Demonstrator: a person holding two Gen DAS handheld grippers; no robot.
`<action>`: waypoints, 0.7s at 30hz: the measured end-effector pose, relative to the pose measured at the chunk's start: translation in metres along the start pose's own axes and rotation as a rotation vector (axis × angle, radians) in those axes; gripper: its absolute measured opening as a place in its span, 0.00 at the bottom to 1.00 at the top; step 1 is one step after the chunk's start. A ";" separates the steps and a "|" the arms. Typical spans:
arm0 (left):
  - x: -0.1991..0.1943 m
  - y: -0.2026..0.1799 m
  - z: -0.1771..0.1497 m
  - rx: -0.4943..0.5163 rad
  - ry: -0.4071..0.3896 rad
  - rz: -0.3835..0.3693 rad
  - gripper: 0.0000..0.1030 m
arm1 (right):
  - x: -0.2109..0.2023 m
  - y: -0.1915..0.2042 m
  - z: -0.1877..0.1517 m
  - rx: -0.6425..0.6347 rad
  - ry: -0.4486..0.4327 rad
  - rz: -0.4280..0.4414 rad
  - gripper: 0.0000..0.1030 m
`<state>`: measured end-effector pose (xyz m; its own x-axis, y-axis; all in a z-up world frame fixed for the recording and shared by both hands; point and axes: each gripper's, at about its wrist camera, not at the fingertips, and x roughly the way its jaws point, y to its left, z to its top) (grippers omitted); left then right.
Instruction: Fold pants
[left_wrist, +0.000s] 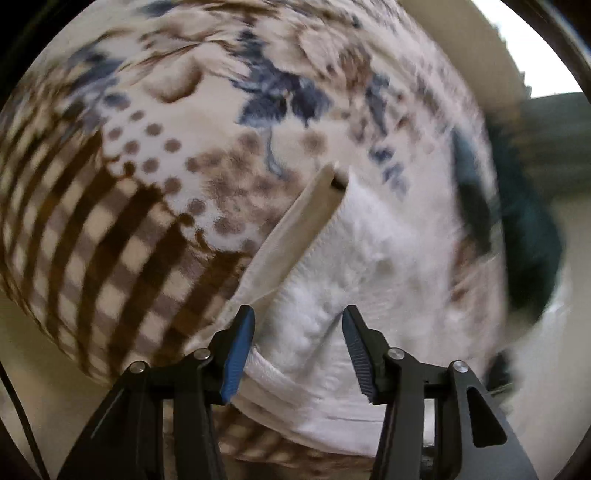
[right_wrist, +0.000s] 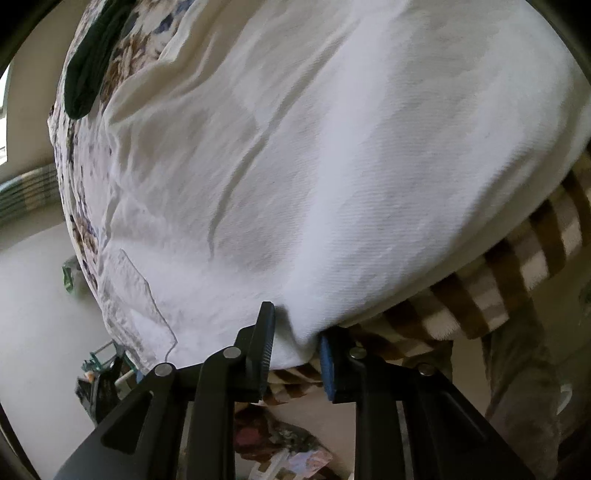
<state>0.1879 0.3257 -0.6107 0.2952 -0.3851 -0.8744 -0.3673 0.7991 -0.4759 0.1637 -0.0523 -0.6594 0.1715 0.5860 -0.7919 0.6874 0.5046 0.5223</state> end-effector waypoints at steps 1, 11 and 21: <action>0.003 -0.009 0.000 0.057 -0.006 0.049 0.16 | -0.001 0.002 -0.001 -0.011 -0.010 -0.007 0.20; -0.021 -0.021 0.010 0.171 -0.072 0.176 0.05 | -0.029 0.025 -0.016 -0.106 -0.096 -0.042 0.09; -0.033 -0.075 -0.007 0.288 -0.096 0.425 0.35 | -0.029 -0.002 0.006 -0.105 -0.006 0.011 0.63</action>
<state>0.1991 0.2757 -0.5466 0.2574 0.0344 -0.9657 -0.2186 0.9755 -0.0235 0.1612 -0.0739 -0.6399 0.1833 0.5879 -0.7879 0.6079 0.5620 0.5608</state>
